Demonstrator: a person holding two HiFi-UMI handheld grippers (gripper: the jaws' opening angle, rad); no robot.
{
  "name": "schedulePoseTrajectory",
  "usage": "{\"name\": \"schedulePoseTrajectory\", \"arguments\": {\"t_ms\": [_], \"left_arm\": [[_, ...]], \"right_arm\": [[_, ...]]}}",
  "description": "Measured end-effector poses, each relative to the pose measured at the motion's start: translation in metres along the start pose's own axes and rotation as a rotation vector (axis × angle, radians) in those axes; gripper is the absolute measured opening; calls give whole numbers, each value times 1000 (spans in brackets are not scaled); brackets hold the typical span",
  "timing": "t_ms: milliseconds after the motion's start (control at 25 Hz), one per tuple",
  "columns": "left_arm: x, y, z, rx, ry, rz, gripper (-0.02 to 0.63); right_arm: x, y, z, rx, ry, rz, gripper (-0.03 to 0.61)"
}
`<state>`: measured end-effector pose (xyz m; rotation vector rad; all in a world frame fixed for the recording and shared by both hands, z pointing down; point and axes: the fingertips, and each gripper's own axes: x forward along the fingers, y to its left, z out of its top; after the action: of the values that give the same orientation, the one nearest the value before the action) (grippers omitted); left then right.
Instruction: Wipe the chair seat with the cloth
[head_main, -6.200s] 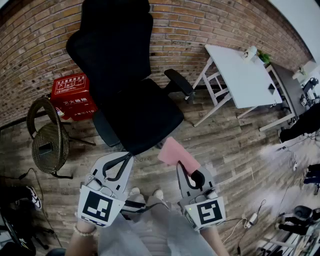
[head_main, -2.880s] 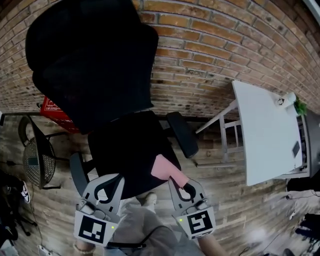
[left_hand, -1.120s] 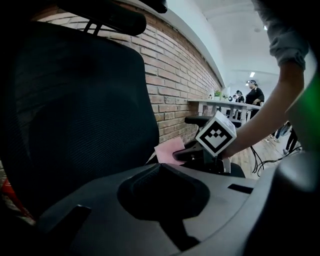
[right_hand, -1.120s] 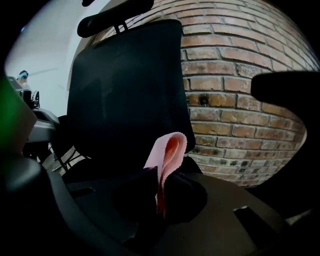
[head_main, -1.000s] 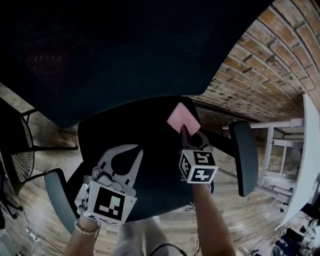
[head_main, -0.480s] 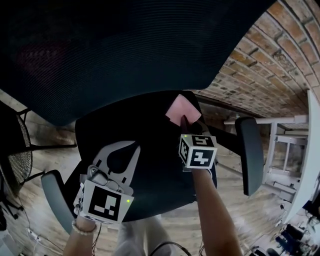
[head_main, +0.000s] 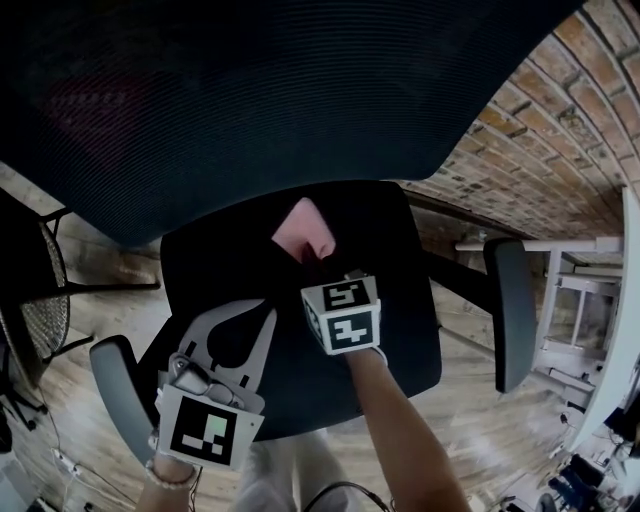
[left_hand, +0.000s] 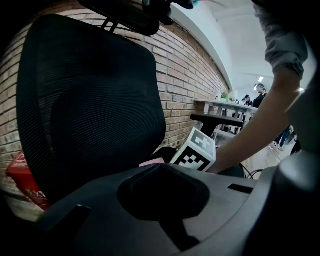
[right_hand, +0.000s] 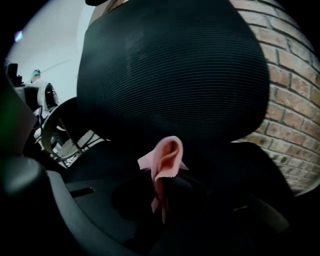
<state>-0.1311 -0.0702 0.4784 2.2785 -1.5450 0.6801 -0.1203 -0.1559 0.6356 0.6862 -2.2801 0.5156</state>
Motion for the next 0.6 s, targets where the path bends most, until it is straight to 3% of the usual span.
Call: {"name": "schedulePoseTrajectory", "arguments": {"t_ms": [280,600], "left_arm": [[-18,-2,0,-16,-3,20,18],[-19,0,3,-14,-1,26,18]], "right_arm": [[11,89,-6,-2,10,195,51],[8,85,-8,29,0,178,51]]}}
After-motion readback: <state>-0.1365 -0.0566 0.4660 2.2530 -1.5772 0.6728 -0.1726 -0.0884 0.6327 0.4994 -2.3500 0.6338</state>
